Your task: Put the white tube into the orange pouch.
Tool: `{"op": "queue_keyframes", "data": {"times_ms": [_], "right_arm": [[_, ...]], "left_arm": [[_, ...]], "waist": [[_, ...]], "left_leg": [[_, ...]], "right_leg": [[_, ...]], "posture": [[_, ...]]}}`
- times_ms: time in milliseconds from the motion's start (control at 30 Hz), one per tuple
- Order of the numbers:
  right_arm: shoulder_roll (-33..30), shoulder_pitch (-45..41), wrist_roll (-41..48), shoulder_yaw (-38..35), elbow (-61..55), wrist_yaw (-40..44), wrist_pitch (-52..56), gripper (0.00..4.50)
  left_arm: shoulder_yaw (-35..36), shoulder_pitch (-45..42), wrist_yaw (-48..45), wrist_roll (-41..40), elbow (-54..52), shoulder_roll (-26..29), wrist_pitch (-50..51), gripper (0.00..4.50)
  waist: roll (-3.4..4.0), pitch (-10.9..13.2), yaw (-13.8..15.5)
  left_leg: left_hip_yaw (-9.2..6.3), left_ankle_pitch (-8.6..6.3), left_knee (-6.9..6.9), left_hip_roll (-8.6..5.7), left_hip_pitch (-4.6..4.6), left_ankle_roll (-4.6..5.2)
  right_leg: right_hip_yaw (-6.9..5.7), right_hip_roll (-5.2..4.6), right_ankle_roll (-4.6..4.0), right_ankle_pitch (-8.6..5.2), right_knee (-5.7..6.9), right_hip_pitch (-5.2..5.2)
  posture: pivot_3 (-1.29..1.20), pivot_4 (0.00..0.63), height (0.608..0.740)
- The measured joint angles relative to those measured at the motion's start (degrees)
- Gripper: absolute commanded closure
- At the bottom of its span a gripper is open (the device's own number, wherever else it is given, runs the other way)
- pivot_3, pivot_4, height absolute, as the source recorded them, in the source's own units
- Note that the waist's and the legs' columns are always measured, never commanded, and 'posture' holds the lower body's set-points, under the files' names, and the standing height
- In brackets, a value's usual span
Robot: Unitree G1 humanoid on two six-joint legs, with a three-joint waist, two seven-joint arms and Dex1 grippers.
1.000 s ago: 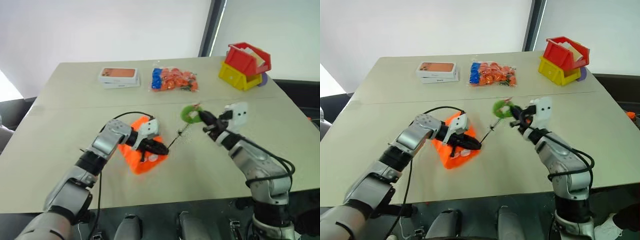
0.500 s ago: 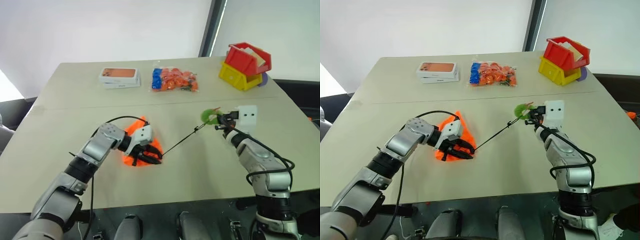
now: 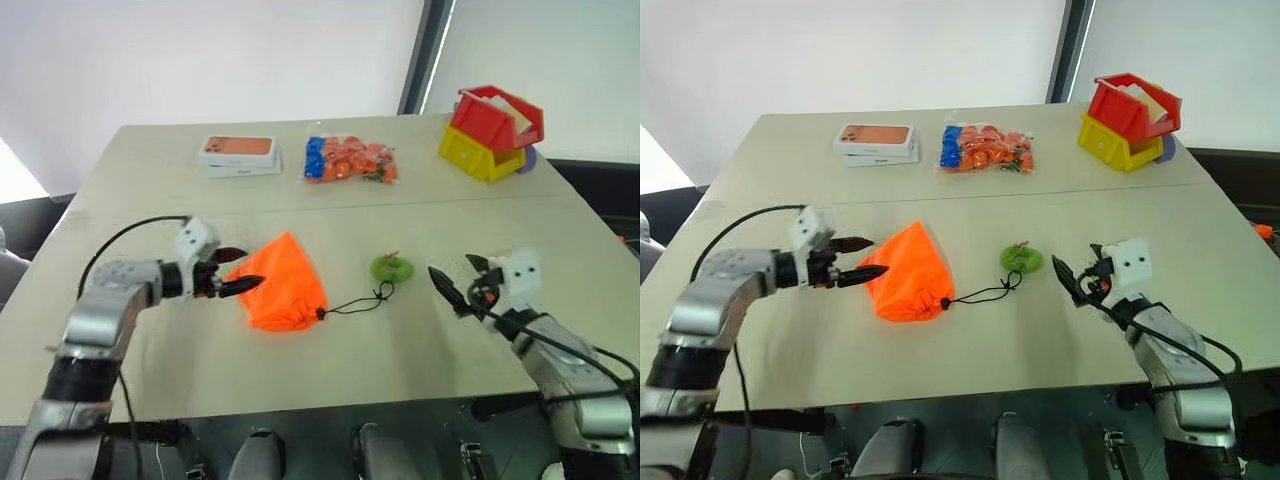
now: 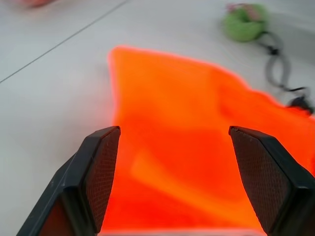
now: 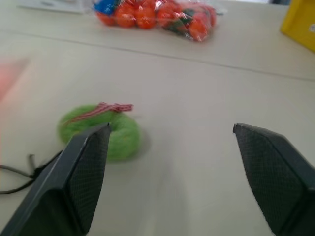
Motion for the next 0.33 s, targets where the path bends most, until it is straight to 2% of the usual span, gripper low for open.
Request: {"op": "queue_keyframes", "data": {"times_ms": [133,233,333], "right_arm": [[-1.72,1.84,0.39,0.81,3.22,6.76,-3.68,0.40],[-1.14,0.88,1.91,0.39,5.58,8.37,-3.83,0.40],[-1.18,0.01,3.38,0.54,5.59,10.25,-3.81,0.40]], "left_arm": [[4.32,9.81,6.80,0.59,-3.73,-3.10,-4.92,0.74],[5.64,17.72,10.20,0.55,-4.93,-6.40,-7.59,0.74],[6.39,20.46,11.72,0.34,-6.07,-7.50,-8.85,0.74]], "waist": [[0.01,-0.02,-0.05],[-0.02,0.00,-0.01],[-0.08,-0.03,0.33]], "left_leg": [[0.14,-0.01,0.05,-0.02,0.09,-0.01],[0.16,-0.01,0.07,-0.02,0.05,-0.02],[0.10,-0.02,0.08,-0.01,0.05,-0.03]], "right_leg": [[0.01,-0.17,-0.03,0.02,-0.04,0.09],[0.02,-0.18,-0.08,0.05,-0.04,0.02],[-0.04,-0.17,-0.10,0.05,-0.04,0.00]], "posture": [[0.00,0.150,0.740],[0.00,0.150,0.740],[0.00,0.150,0.740]]}}
